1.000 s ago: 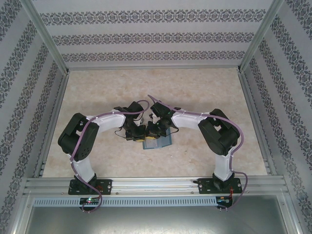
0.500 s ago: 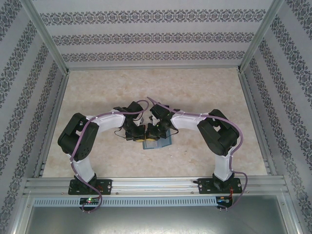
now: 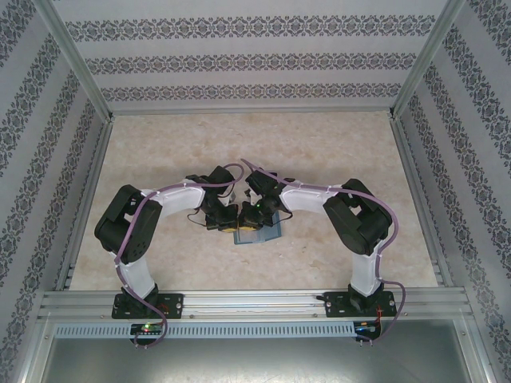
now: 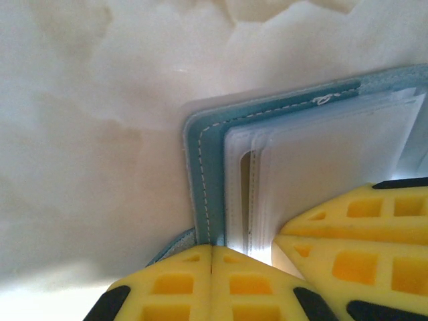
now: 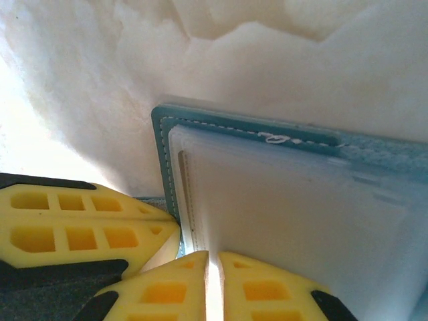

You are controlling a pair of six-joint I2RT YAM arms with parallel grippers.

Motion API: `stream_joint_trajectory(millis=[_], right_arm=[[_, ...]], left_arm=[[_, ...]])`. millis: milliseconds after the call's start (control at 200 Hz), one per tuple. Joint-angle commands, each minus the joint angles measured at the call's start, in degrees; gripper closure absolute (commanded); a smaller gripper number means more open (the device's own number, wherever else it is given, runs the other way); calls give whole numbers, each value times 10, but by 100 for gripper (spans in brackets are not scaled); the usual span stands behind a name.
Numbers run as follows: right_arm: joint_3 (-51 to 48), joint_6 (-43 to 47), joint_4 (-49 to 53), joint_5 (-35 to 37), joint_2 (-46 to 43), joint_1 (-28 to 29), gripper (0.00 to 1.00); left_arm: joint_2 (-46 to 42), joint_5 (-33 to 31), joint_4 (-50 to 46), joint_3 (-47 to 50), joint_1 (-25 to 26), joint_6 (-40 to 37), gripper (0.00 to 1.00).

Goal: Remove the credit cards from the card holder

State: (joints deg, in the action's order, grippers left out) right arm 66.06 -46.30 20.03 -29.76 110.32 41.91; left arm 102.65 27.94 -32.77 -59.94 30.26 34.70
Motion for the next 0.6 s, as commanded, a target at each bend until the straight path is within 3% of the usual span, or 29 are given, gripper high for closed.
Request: stream_joint_trajectory(millis=[0,595], right_arm=[[4,12,59,52,-2,8,84],[44,37,152,134,-5,18,68]], left_arm=[[4,-6,-7,11,-3,-2,100],[4,-7,-10,10,-4,1,100]])
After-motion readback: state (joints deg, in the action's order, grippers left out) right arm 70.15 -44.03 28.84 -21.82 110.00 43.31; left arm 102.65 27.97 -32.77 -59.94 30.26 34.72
